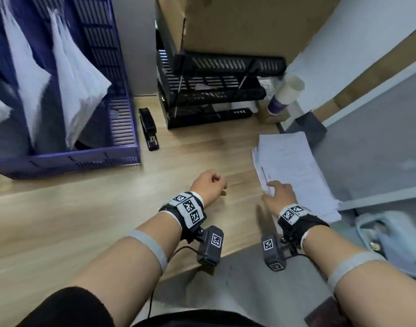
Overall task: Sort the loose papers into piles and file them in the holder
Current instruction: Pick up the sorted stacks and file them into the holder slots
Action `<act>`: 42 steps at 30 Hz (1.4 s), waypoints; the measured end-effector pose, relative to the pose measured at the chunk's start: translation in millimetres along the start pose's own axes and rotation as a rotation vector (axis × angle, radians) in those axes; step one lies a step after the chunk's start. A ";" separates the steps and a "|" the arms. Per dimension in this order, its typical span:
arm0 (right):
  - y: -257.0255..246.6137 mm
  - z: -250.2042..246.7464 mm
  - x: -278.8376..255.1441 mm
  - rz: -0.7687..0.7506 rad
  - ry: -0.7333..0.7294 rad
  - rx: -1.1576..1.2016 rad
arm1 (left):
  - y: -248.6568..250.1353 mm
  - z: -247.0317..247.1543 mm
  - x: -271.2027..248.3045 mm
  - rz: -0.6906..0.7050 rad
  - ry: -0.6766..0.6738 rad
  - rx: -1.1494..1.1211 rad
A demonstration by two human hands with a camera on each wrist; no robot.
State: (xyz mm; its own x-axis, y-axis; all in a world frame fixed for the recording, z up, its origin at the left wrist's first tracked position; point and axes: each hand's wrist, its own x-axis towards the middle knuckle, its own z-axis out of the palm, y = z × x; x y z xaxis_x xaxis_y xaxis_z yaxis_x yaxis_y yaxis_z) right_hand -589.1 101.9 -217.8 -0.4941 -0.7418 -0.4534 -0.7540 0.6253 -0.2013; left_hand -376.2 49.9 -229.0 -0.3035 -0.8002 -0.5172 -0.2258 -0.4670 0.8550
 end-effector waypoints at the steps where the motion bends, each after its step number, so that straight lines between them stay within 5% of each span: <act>1: 19.0 -0.9 7.1 0.015 -0.029 -0.029 | -4.7 18.6 3.5 -0.026 -0.019 -0.018; 6: 66.5 9.8 20.4 -0.082 -0.228 -0.210 | -27.9 81.0 15.9 -0.109 -0.002 -0.078; 10: 63.1 21.7 10.7 -0.335 -0.268 -0.348 | -34.9 97.2 23.7 -0.048 0.201 -0.064; 15: 47.4 30.2 8.1 -0.567 -0.377 -0.128 | -32.1 90.4 31.8 0.023 0.417 0.084; 17: 55.5 24.0 20.9 -0.441 -0.197 0.090 | -27.3 88.5 32.8 -0.017 0.382 0.123; 19: 71.2 8.5 42.8 -0.155 0.039 0.144 | -21.4 90.5 34.9 -0.042 0.309 0.177; 22: 93.4 -7.5 67.1 0.187 0.060 0.183 | -12.0 98.8 38.3 -0.046 0.222 0.257; 29: 86.4 -2.0 70.0 0.122 0.007 0.335 | -11.0 99.1 61.0 -0.155 0.100 0.248; 32: 77.9 1.0 59.8 0.045 -0.112 0.451 | -18.4 84.6 57.4 -0.205 0.155 0.226; 42: 12.8 2.5 38.9 -0.003 -0.168 0.938 | 2.3 6.8 -1.8 0.095 0.153 -0.003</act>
State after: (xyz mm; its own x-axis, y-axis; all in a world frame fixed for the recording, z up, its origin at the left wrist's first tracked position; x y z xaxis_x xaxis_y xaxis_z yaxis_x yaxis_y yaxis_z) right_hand -616.9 81.6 -240.1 -0.3692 -0.7446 -0.5561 -0.0642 0.6174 -0.7840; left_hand -382.4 52.7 -226.4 -0.1792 -0.8884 -0.4227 -0.2001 -0.3878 0.8998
